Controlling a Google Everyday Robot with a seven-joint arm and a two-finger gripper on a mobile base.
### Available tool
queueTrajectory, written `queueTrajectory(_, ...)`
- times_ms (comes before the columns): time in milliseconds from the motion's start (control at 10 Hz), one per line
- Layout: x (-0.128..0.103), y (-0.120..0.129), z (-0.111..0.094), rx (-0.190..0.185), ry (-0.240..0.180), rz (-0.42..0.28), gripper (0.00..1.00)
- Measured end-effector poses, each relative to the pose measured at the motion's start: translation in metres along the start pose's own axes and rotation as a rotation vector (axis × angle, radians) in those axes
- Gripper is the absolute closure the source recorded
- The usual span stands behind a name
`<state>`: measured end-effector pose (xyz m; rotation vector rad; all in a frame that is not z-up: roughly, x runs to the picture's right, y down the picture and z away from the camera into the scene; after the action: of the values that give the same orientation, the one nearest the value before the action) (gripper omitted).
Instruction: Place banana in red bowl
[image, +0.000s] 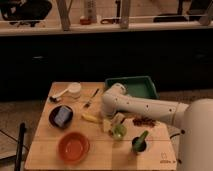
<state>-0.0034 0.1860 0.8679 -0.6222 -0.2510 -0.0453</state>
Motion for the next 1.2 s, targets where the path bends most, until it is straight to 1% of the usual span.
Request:
queueTrajectory(100,-0.006,0.001,-0.008,0.003,-0.006,-0.023,0.20)
queueTrajectory(200,-0.021,0.001,-0.020,0.002,-0.023,-0.048,0.20)
queueTrajectory(300,-0.030,0.001,-0.025,0.002,-0.034,-0.063,0.20)
queueTrajectory(400,-0.032,0.002,-0.027,-0.002,-0.036,-0.072,0.20)
queueTrajectory(600,-0.041,0.002,-0.025,-0.010,-0.048,-0.093,0.20)
queueTrajectory(800,-0.044,0.002,-0.022,-0.017,-0.052,-0.100,0.20)
queueTrajectory(900,-0.049,0.002,-0.018,-0.024,-0.057,-0.107,0.20)
queueTrajectory(1200,-0.053,0.000,-0.010,-0.039,-0.060,-0.104,0.20)
